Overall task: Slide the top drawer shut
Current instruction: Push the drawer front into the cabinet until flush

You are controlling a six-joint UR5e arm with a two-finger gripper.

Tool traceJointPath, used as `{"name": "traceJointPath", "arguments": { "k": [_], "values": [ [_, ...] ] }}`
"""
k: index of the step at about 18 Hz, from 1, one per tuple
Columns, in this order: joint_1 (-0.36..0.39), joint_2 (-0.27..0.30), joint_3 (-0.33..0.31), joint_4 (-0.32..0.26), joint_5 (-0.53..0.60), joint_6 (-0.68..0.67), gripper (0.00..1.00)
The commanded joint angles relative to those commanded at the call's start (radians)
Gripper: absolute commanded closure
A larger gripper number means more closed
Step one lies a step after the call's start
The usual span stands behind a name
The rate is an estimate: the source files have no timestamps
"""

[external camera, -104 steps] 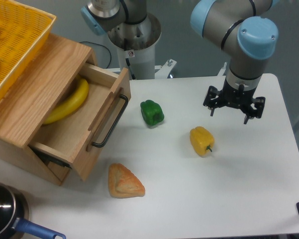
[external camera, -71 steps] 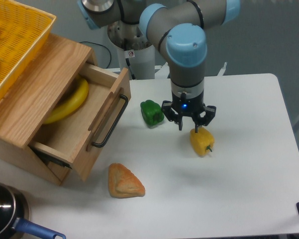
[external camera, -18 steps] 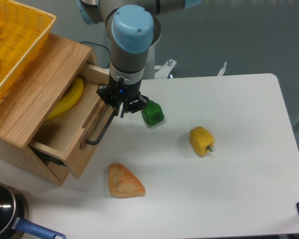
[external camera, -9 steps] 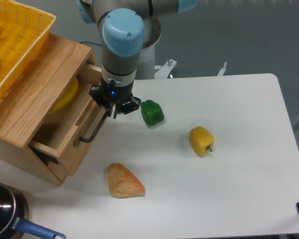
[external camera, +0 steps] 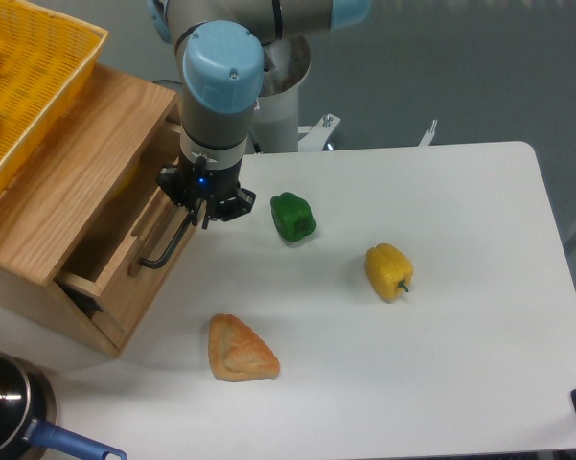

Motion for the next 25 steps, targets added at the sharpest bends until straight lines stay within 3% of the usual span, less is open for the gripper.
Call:
{"name": "traceJointPath", "arguments": {
  "k": [25],
  "values": [
    [-0.074,-0.003,-0.003,0.003,-0.064,-0.046,0.79]
  ]
}}
